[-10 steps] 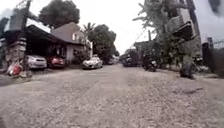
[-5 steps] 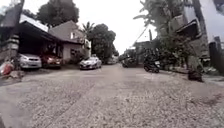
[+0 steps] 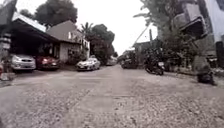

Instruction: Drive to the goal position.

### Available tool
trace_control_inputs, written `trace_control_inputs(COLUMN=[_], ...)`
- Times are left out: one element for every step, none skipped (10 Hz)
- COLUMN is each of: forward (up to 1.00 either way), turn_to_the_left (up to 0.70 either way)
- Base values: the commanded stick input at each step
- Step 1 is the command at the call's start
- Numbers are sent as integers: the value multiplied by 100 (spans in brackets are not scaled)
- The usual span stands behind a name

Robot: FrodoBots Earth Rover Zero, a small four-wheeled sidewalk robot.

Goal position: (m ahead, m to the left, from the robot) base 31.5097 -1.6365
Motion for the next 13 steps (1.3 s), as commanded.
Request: trace_control_inputs(forward=[100, 100, 100, 100, 100, 100, 100, 100, 100, 100, 100, 100, 100], turn_to_the_left=[0, 0, 0, 0, 0, 0, 0, 0, 0, 21, 0, 0, 0])
